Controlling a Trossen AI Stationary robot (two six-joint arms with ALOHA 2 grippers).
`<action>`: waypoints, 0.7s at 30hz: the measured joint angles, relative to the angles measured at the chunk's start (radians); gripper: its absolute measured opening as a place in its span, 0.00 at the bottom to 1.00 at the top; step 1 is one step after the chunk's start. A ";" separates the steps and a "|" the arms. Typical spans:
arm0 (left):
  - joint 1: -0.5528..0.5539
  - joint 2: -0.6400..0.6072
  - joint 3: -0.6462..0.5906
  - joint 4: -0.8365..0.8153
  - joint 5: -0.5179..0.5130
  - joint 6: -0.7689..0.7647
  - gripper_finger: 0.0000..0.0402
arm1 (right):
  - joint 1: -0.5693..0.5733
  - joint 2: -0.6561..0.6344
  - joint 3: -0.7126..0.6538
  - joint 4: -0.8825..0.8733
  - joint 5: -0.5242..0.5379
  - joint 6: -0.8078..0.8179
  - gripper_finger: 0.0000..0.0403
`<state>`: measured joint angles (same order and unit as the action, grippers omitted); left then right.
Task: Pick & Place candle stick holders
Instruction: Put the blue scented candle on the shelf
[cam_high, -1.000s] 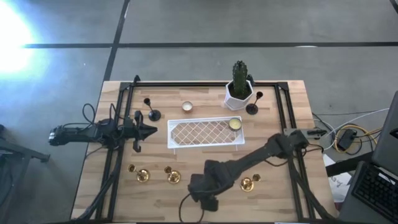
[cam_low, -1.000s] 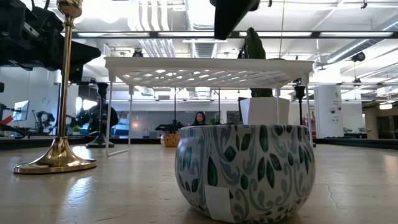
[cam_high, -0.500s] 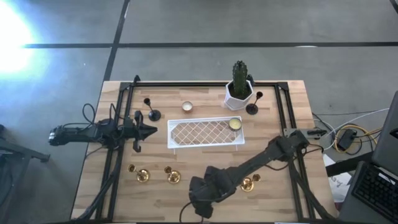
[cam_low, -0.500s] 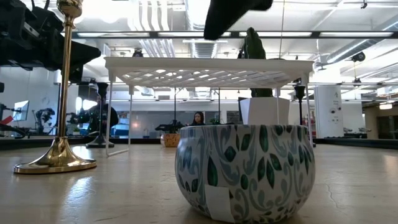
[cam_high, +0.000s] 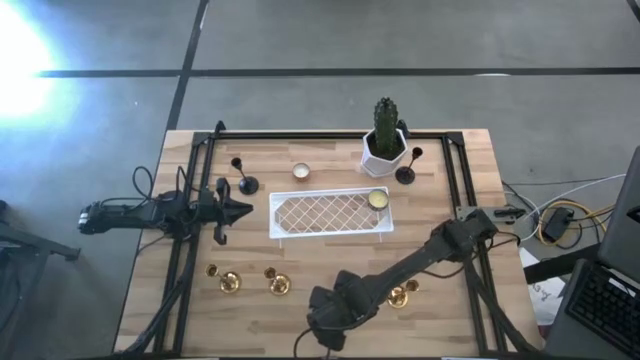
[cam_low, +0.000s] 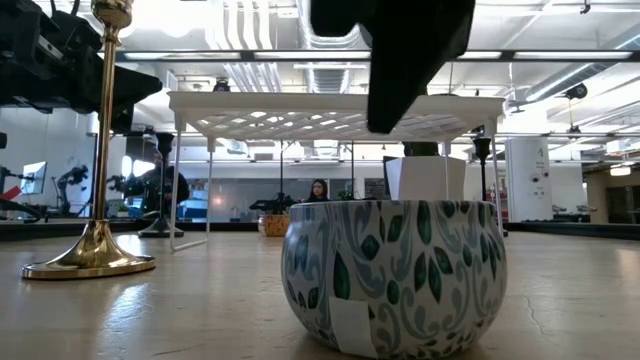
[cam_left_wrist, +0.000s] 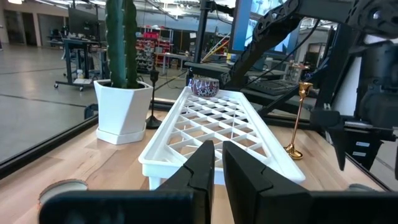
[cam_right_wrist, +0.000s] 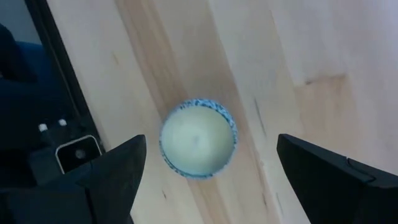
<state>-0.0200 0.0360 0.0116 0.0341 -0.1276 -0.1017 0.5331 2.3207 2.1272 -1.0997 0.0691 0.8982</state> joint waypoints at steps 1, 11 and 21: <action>0.000 0.000 0.000 0.000 0.000 0.000 0.09 | 0.001 0.000 -0.011 0.012 -0.003 0.000 0.89; 0.000 0.000 0.000 0.000 0.000 0.000 0.09 | 0.003 0.000 -0.083 0.068 -0.045 0.037 0.89; 0.000 0.000 0.000 0.000 0.000 0.000 0.09 | -0.007 0.000 -0.144 0.151 -0.092 0.072 0.89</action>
<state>-0.0200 0.0360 0.0116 0.0338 -0.1279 -0.1019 0.5261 2.3207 1.9829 -0.9490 -0.0227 0.9701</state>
